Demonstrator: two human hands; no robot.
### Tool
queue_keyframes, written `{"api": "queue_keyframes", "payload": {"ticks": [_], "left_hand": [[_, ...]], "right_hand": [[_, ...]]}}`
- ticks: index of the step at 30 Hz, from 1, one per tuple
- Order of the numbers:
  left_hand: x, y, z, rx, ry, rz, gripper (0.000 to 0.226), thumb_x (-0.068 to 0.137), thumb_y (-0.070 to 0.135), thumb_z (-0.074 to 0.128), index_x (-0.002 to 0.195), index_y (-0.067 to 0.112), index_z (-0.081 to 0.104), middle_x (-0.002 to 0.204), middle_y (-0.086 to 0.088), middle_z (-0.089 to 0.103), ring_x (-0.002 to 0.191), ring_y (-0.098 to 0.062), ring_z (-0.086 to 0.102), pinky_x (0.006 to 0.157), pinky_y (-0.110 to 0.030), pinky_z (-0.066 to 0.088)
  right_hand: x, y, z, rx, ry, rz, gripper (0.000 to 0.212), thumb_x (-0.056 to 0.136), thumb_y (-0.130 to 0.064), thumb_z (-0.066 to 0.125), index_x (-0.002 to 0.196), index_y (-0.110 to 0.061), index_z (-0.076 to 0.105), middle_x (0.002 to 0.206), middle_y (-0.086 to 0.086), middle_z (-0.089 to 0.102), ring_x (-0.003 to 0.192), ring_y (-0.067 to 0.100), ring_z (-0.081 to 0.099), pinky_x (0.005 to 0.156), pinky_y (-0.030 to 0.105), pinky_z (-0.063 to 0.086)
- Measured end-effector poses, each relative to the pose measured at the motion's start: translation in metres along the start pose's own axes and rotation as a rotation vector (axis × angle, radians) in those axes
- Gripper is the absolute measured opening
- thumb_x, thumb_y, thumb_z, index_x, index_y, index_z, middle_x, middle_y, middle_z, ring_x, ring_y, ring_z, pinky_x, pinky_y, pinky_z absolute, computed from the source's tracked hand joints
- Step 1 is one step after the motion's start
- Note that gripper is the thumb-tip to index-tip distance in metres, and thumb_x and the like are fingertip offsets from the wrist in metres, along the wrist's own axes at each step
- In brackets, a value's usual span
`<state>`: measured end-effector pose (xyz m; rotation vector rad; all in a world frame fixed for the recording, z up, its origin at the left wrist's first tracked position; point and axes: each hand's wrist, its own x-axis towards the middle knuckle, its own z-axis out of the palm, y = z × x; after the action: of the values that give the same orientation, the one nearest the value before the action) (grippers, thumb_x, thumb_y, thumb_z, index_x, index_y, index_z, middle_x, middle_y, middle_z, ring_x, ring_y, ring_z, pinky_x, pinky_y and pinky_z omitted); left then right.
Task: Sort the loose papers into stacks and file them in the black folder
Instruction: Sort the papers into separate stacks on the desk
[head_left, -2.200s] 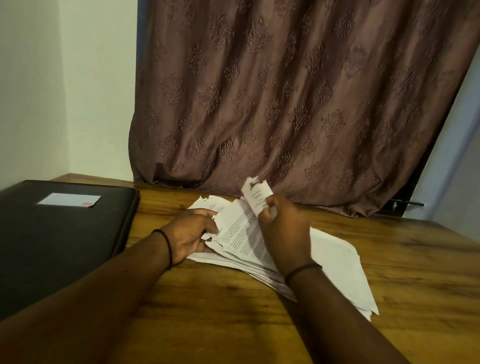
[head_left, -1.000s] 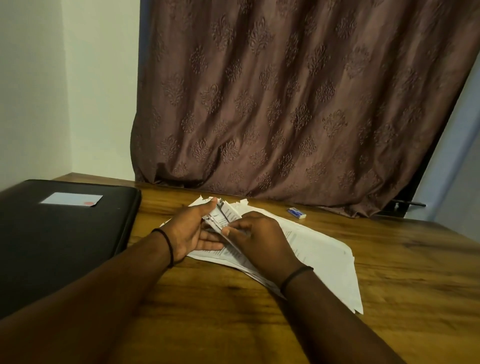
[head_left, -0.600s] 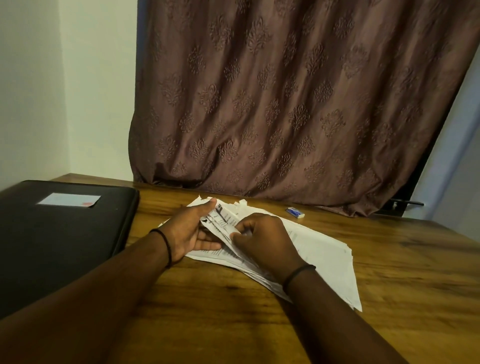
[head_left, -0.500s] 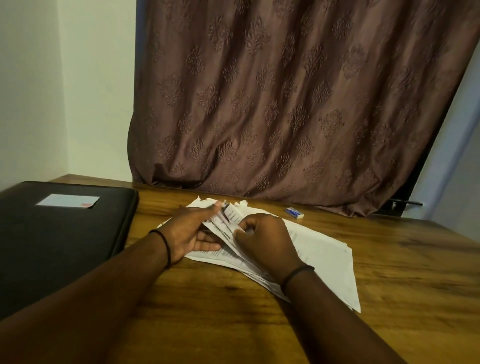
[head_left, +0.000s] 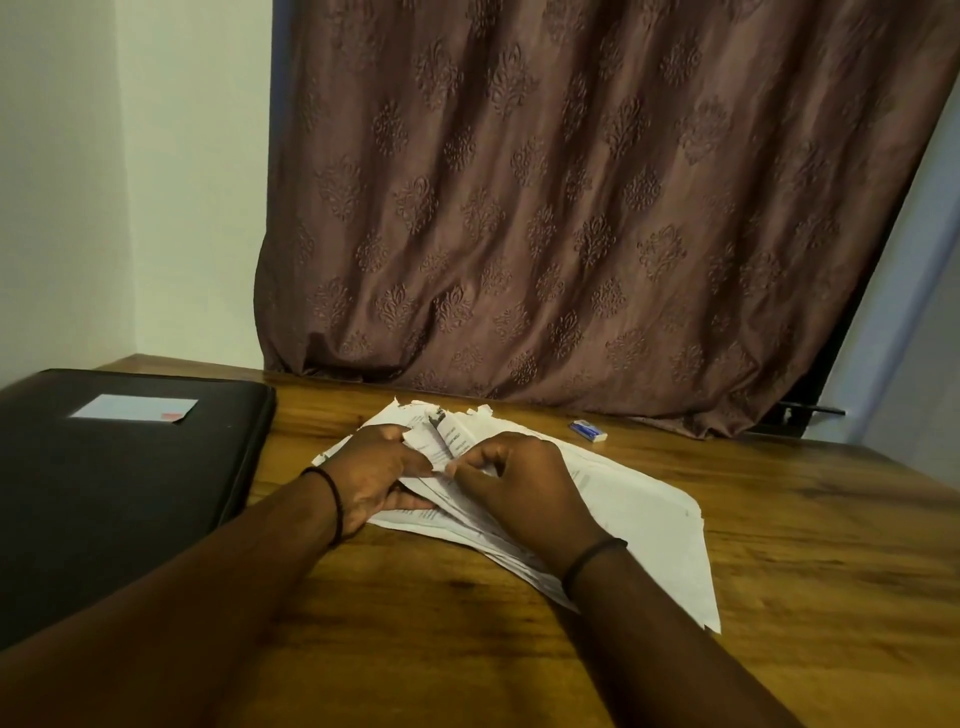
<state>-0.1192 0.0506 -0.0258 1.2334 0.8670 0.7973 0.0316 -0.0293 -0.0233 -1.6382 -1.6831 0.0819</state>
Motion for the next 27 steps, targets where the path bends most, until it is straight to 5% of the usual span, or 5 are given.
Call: {"api": "queue_keyframes", "payload": {"ticks": [12, 16, 22, 27], "left_hand": [[0.001, 0.000, 0.001, -0.023, 0.000, -0.003, 0.030, 0.088, -0.009, 0.058, 0.116, 0.004, 0.061, 0.098, -0.012, 0.075, 0.084, -0.025, 0.073, 0.065, -0.038, 0.062], [0.000, 0.000, 0.002, -0.044, 0.012, -0.023, 0.035, 0.086, -0.010, 0.063, 0.118, 0.003, 0.056, 0.096, -0.014, 0.075, 0.083, -0.027, 0.074, 0.068, -0.041, 0.062], [0.000, 0.002, 0.002, -0.042, 0.010, -0.035, 0.043, 0.089, -0.008, 0.060, 0.130, 0.002, 0.051, 0.104, -0.013, 0.073, 0.085, -0.026, 0.074, 0.071, -0.042, 0.061], [0.001, 0.001, 0.002, -0.041, 0.019, -0.042, 0.051, 0.090, -0.007, 0.059, 0.138, 0.003, 0.044, 0.108, -0.014, 0.072, 0.089, -0.028, 0.073, 0.074, -0.043, 0.061]], "right_hand": [[0.000, -0.003, -0.002, -0.117, -0.043, -0.001, 0.018, 0.090, -0.032, 0.066, 0.103, -0.024, 0.074, 0.107, -0.009, 0.070, 0.093, 0.005, 0.057, 0.088, 0.024, 0.048], [0.002, -0.001, -0.006, -0.074, 0.089, 0.070, 0.017, 0.095, -0.015, 0.054, 0.102, -0.020, 0.069, 0.102, -0.004, 0.069, 0.087, 0.008, 0.055, 0.080, 0.021, 0.044], [-0.001, -0.001, -0.020, 0.013, 0.330, 0.113, 0.050, 0.098, -0.011, 0.052, 0.141, -0.032, 0.038, 0.127, 0.005, 0.063, 0.104, 0.021, 0.061, 0.089, 0.030, 0.049], [0.001, 0.005, -0.027, 0.080, 0.469, 0.145, 0.055, 0.096, -0.009, 0.056, 0.143, -0.025, 0.032, 0.125, 0.006, 0.065, 0.104, 0.023, 0.065, 0.086, 0.031, 0.052]]}}
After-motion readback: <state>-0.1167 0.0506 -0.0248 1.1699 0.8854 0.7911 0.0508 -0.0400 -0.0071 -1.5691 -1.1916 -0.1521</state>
